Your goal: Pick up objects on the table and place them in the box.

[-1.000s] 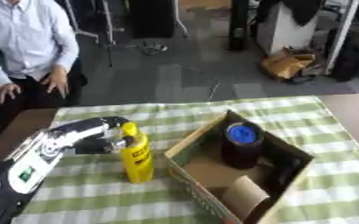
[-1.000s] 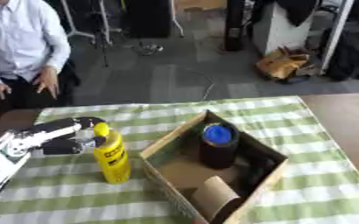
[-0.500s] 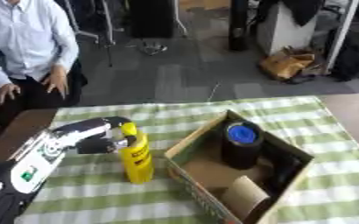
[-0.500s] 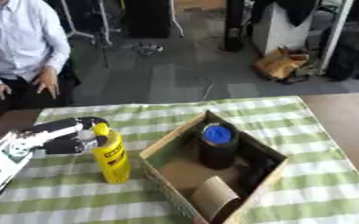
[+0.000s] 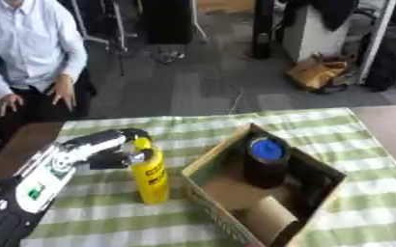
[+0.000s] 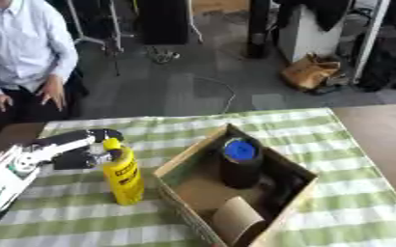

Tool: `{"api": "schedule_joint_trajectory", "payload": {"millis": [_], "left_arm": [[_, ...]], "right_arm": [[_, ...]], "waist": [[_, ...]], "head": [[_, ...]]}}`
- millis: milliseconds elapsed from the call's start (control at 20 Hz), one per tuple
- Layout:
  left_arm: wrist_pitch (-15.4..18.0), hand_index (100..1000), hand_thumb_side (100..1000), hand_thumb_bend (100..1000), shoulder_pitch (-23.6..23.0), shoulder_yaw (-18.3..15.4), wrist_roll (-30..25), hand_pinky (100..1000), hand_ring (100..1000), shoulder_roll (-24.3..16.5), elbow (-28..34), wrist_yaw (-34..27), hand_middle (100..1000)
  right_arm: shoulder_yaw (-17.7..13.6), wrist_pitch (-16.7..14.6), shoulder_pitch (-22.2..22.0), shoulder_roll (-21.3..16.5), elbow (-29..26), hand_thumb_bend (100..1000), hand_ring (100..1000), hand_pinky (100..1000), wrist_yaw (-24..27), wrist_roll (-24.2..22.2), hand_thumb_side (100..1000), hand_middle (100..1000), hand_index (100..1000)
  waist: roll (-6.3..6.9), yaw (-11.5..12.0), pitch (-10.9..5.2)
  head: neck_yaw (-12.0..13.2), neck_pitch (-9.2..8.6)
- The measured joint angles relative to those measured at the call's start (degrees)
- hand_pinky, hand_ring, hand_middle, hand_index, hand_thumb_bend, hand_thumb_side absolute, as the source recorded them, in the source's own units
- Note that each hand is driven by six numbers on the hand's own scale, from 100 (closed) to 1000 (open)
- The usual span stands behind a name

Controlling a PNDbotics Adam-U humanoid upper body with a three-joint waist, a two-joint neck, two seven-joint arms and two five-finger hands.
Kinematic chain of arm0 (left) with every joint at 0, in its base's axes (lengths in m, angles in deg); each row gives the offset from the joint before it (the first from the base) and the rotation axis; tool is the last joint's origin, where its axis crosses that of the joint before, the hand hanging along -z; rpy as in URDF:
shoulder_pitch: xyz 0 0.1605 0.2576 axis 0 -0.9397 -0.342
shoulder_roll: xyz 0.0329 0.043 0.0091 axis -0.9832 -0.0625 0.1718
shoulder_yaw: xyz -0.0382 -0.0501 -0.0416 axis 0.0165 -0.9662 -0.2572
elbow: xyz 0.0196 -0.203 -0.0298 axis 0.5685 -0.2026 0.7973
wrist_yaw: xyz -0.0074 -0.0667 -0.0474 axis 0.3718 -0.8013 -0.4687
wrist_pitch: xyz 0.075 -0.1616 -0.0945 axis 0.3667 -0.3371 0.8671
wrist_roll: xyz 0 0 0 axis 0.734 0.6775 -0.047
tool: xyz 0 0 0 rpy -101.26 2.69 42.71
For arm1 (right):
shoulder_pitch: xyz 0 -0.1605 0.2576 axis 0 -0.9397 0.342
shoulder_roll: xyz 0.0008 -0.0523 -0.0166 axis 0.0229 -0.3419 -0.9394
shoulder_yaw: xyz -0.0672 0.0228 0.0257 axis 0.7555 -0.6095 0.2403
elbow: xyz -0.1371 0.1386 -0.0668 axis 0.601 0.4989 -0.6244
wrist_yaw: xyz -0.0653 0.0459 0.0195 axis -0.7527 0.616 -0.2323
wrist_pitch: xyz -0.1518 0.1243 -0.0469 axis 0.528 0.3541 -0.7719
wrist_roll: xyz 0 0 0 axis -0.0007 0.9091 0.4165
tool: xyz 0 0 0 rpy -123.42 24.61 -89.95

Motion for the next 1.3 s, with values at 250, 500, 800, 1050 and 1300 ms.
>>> {"api": "schedule_joint_trajectory", "payload": {"millis": [250,500,800,1050,1300], "left_arm": [[0.0,1000,1000,244,0.0,0.0,0.0,1000,1000,0.0,-0.3,0.5,1000],[0.0,1000,1000,239,0.0,0.0,0.0,1000,1000,0.0,-0.7,0.9,1000],[0.0,1000,1000,203,-0.1,0.0,-0.2,1000,1000,0.5,-1.4,1.1,1000],[0.2,1000,1000,100,-0.2,0.0,0.5,1000,992,0.5,-1.5,1.2,1000],[-0.1,1000,1000,100,-0.7,0.0,3.0,937,803,0.5,-1.4,0.4,960]], "right_arm": [[0.0,0.0,0.0,0.0,0.0,100,733,793,0.0,0.0,988,680,590],[0.0,-0.1,0.0,0.0,0.0,100,733,793,0.0,0.0,994,680,589],[0.0,-0.3,0.1,0.0,0.0,100,733,792,0.1,-0.1,995,680,589],[0.0,-0.3,0.3,0.0,0.0,100,733,792,0.1,-0.1,981,680,588],[0.0,-0.3,0.3,0.0,0.0,100,733,793,0.1,-0.1,976,680,588]], "waist": [[0.00,-0.1,0.00],[-0.02,-0.1,0.00],[-0.06,-0.1,0.00],[-0.13,-0.1,0.00],[-0.17,-0.1,0.00]], "head": [[0.0,0.00],[0.0,0.00],[0.0,0.00],[0.0,-0.01],[0.0,-0.02]]}}
